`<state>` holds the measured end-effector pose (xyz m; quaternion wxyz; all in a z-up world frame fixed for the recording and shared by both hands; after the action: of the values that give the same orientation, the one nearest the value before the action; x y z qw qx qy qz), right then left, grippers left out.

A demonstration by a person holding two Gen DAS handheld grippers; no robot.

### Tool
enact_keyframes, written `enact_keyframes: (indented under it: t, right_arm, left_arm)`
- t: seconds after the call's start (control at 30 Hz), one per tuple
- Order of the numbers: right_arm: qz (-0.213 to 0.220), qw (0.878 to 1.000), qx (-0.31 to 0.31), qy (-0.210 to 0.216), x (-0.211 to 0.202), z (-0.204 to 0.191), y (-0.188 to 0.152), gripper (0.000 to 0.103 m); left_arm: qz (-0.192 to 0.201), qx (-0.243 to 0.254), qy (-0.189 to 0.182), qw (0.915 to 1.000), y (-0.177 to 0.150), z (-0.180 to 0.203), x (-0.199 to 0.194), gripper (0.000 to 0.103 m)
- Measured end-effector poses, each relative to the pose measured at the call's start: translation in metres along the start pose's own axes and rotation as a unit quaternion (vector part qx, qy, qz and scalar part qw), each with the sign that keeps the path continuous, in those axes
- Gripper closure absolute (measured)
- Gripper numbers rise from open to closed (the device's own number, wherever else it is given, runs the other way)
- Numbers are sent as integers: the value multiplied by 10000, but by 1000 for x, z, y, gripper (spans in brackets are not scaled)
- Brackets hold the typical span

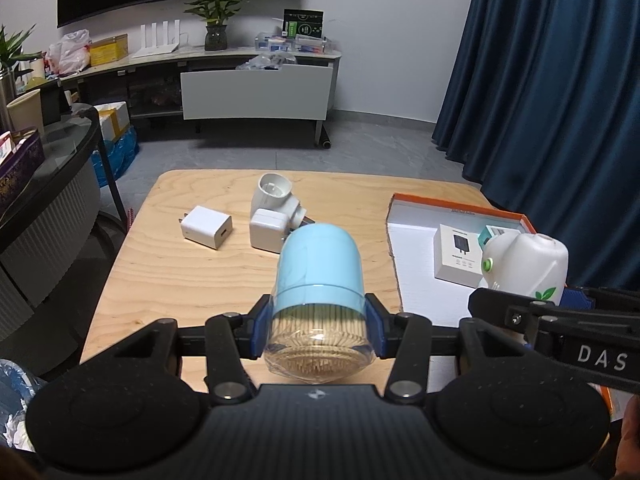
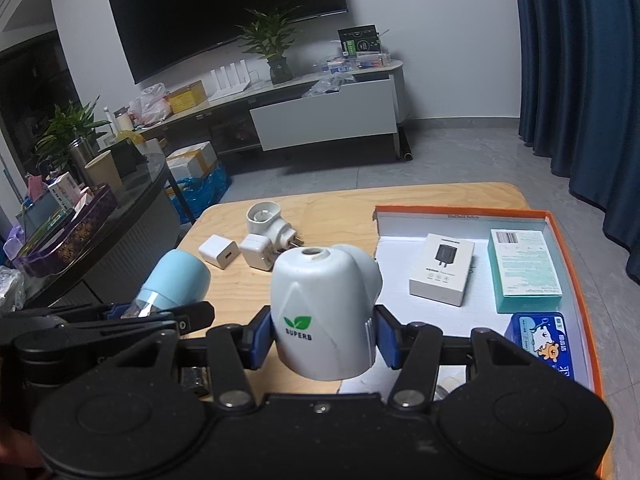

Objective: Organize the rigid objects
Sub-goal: 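Carry the toothpick jar and white diffuser over the orange-rimmed box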

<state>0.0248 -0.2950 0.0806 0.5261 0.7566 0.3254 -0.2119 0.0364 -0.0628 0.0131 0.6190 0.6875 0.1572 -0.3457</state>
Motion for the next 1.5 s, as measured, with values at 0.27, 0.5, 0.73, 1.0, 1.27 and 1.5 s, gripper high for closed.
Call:
enact_keyframes:
  t: [0.27, 0.5, 0.73, 1.0, 1.27, 1.5]
  right_arm:
    - [41, 9999, 82, -64, -4, 9, 1, 39]
    - [78, 9998, 139, -111, -8, 17, 2, 39]
    - [137, 9995, 201, -210, -12, 25, 4, 39]
    - [179, 9991, 271, -286, -15, 34, 5, 39]
    - [229, 9983, 367, -388, -21, 45, 6, 39]
    - [309, 9969, 485, -530, -27, 60, 7, 39]
  left_arm:
    - [-17, 84, -59, 9999, 0, 9, 1, 55]
    - [-26, 140, -138, 9998, 1, 17, 2, 55]
    - [-17, 225, -234, 9995, 3, 26, 4, 55]
    - [-38, 329, -334, 9989, 2, 36, 7, 55]
    - [-31, 427, -472, 9980, 5, 49, 9, 55]
    - [-35, 527, -638, 9966, 6, 63, 11, 55]
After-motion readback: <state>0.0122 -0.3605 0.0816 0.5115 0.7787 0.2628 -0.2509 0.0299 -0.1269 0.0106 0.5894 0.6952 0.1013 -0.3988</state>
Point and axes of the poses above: each gripper's, at about its wrist camera, not at the fingertips, and x roughly the way its jaws point, z to its right, y to its top, the point moved 3 cm from there along x, roughly the way its jaws point, and after that the axes turned 7 degrees about x, right-handed, at the moved point
